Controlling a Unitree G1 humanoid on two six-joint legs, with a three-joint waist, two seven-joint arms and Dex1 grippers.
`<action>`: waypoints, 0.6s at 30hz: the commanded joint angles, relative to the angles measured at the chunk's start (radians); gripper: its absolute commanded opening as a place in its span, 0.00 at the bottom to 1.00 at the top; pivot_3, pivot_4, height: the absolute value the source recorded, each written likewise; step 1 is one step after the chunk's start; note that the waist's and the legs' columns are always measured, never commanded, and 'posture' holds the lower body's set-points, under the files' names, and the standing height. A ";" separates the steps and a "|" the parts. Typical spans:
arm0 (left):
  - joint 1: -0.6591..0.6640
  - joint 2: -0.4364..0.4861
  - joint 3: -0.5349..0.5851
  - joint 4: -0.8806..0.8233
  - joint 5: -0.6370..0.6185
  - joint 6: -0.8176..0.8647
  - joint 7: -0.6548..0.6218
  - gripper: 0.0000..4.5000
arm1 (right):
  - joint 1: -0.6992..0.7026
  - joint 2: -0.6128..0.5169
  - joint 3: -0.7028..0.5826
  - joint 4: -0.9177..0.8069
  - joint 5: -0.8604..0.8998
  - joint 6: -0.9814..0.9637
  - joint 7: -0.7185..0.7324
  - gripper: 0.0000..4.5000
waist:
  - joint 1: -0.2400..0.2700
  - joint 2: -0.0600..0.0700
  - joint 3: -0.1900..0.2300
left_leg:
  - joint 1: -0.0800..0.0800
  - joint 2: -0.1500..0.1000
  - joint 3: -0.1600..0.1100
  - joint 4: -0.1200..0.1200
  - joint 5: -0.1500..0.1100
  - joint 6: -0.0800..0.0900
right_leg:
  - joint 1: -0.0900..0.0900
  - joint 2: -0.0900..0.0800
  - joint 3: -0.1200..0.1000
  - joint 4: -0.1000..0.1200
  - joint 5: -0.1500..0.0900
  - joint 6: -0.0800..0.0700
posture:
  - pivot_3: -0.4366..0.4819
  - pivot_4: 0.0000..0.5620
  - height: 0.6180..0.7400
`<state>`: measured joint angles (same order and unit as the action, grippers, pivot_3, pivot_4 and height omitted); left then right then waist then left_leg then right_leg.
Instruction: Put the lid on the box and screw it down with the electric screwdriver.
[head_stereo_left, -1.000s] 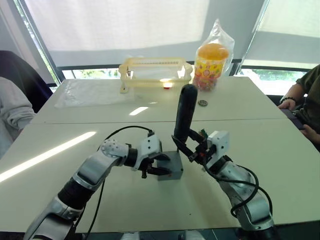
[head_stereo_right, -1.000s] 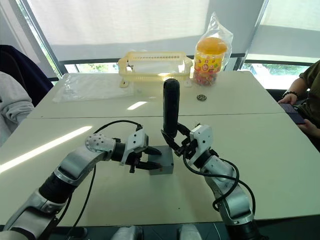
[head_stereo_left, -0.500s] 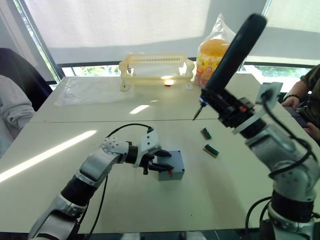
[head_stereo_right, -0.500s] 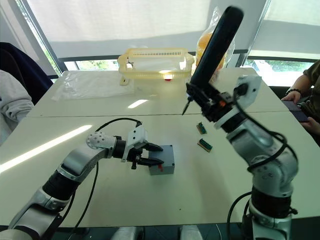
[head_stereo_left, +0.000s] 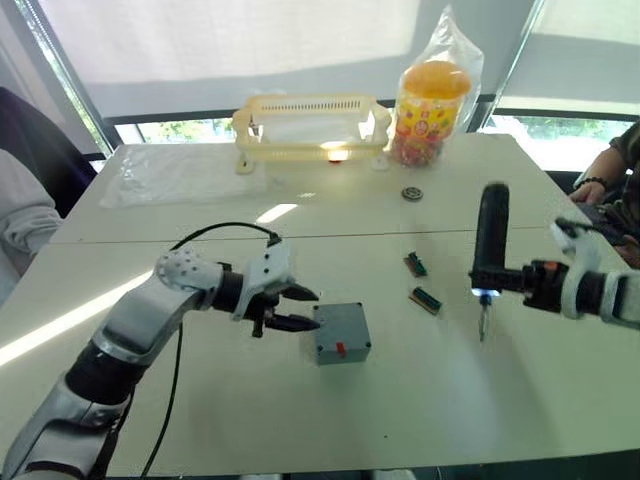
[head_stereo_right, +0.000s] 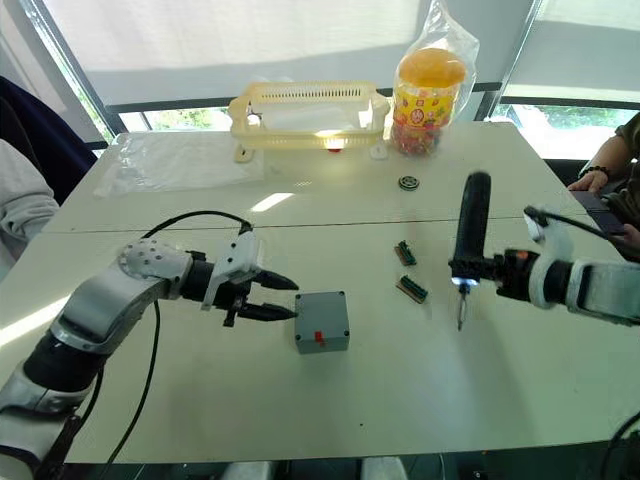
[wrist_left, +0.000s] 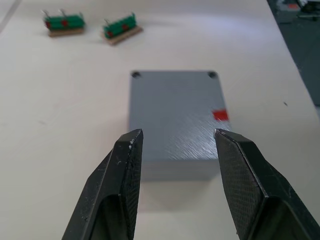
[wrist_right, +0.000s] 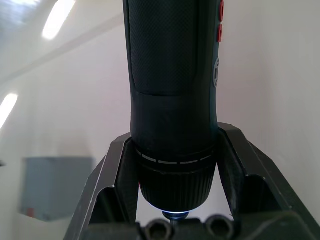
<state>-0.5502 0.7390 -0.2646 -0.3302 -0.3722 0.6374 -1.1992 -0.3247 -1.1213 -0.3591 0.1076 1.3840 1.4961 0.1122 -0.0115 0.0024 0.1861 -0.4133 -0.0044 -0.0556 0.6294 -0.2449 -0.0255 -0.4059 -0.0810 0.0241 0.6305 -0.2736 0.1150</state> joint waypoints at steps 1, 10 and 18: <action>-0.006 -0.003 -0.013 -0.058 0.001 -0.020 0.004 0.51 | -0.021 -0.074 0.025 -0.032 -0.053 0.053 0.119 0.39 | -0.001 0.000 0.001 | 0.000 0.000 0.000 0.001 0.000 0.000 | 0.000 0.001 0.000 0.000 0.000 0.000 | 0.48 0.27 1.00; 0.019 -0.052 -0.054 -0.095 0.022 0.000 0.085 0.51 | -0.140 -0.185 0.380 0.011 -0.374 -0.008 0.476 0.39 | -0.006 0.000 0.001 | 0.003 0.001 0.001 0.004 0.001 0.000 | 0.002 0.002 0.001 0.001 0.001 -0.003 | 0.48 0.27 1.00; 0.032 -0.079 -0.061 -0.109 0.025 0.022 0.144 0.51 | -0.284 -0.112 0.589 0.139 -0.623 -0.092 0.674 0.39 | -0.008 -0.004 0.003 | 0.003 0.001 0.001 0.004 0.001 -0.001 | 0.002 0.002 0.001 0.001 0.002 0.000 | 0.48 0.27 1.00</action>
<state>-0.5152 0.6635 -0.3364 -0.4130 -0.3467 0.6644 -1.0658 -0.5909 -1.2480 0.2122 0.2303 0.8069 1.4328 0.7642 -0.0200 -0.0020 0.1894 -0.4103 -0.0036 -0.0549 0.6339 -0.2440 -0.0262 -0.4038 -0.0789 0.0252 0.6316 -0.2715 0.1148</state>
